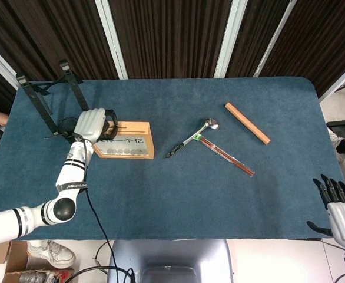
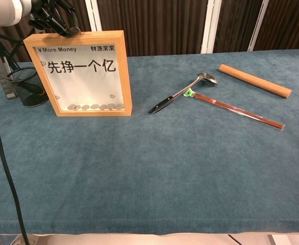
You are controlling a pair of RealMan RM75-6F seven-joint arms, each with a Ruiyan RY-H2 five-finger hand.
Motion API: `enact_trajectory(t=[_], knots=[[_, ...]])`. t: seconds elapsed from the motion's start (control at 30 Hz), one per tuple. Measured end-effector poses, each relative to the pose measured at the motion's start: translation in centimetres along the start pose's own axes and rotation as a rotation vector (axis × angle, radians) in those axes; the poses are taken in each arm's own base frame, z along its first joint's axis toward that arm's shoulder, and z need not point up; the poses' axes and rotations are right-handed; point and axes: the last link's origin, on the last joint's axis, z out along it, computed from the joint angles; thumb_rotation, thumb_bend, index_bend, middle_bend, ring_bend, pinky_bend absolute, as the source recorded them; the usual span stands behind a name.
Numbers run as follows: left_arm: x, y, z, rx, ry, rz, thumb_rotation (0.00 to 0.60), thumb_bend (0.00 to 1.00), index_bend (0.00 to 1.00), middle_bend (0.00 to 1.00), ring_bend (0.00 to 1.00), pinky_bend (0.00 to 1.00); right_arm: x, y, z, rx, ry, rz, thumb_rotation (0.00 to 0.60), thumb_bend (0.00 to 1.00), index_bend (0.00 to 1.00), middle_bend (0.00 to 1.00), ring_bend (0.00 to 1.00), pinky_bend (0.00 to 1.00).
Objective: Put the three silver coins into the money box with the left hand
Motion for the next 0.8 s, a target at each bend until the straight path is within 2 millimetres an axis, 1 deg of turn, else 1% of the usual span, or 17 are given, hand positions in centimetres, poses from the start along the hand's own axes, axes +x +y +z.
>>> enact_trajectory(t=[0.3,0.37,0.4,0.43,0.47,0.5,0.53,0.57,0.6,0.67,0.7,0.8], knots=[[0.3,0.2,-0.4,-0.017,0.023,0.012,0.6,0.45,0.41,1.0,1.0,1.0,0.0,0.0,-0.1,0.002,0.003,0.001,0.6,0.15,0.0,0.0,0.0,0.0],[0.5,0.3,-0.9,-0.032,0.031,0.018,0.6,0.45,0.36,1.0,1.0,1.0,0.1,0.0,-0.1,0.003,0.004,0.003,0.6,0.15,0.0,0.0,0.0,0.0],[0.6,0.3,-1.2,-0.041,0.038,0.022,0.6,0.44,0.32,0.97,0.98,1.0,0.1,0.0,-0.1,0.003,0.006,0.005,0.6,0.15,0.0,0.0,0.0,0.0],[0.7,0.2,-1.7,-0.056,0.049,0.031,0.6,0.44,0.27,0.87,0.91,0.99,0.2,0.1,-0.2,0.004,0.007,0.006,0.6,0.15,0.0,0.0,0.0,0.0],[0.8,0.1,-2.2,-0.07,0.059,0.038,0.6,0.44,0.22,0.72,0.78,0.94,0.2,0.1,-0.2,0.005,0.008,0.007,0.6,0.15,0.0,0.0,0.0,0.0],[0.9,-0.1,-2.8,-0.085,0.068,0.047,0.6,0.43,0.17,0.54,0.61,0.83,0.2,0.1,-0.2,0.006,0.007,0.006,0.6,0.15,0.0,0.0,0.0,0.0],[1.0,-0.5,-3.7,-0.107,0.081,0.06,0.6,0.43,0.14,0.44,0.49,0.73,0.2,0.1,-0.3,0.007,0.005,0.004,0.6,0.15,0.0,0.0,0.0,0.0],[1.0,-1.0,-4.5,-0.123,0.091,0.071,0.6,0.43,0.1,0.32,0.34,0.56,0.1,0.0,-0.3,0.008,0.003,0.002,0.6,0.15,0.0,0.0,0.0,0.0],[1.0,-1.5,-5.4,-0.139,0.101,0.083,0.6,0.43,0.07,0.23,0.23,0.42,0.0,-0.1,-0.3,0.012,0.0,-0.001,0.6,0.15,0.0,0.0,0.0,0.0],[0.8,-3.1,-7.6,-0.174,0.127,0.114,0.6,0.42,0.05,0.15,0.1,0.25,-0.1,-0.3,-0.3,0.019,-0.006,-0.008,0.6,0.15,0.0,0.0,0.0,0.0],[0.7,-4.0,-8.6,-0.188,0.139,0.126,0.6,0.42,0.04,0.11,0.06,0.19,-0.3,-0.4,-0.4,0.024,-0.011,-0.014,0.6,0.15,0.0,0.0,0.0,0.0],[-0.4,-7.7,-12.9,-0.213,0.18,0.156,0.6,0.42,0.02,0.03,0.0,0.07,-0.8,-0.9,-0.3,0.035,-0.024,-0.03,0.6,0.15,0.0,0.0,0.0,0.0]])
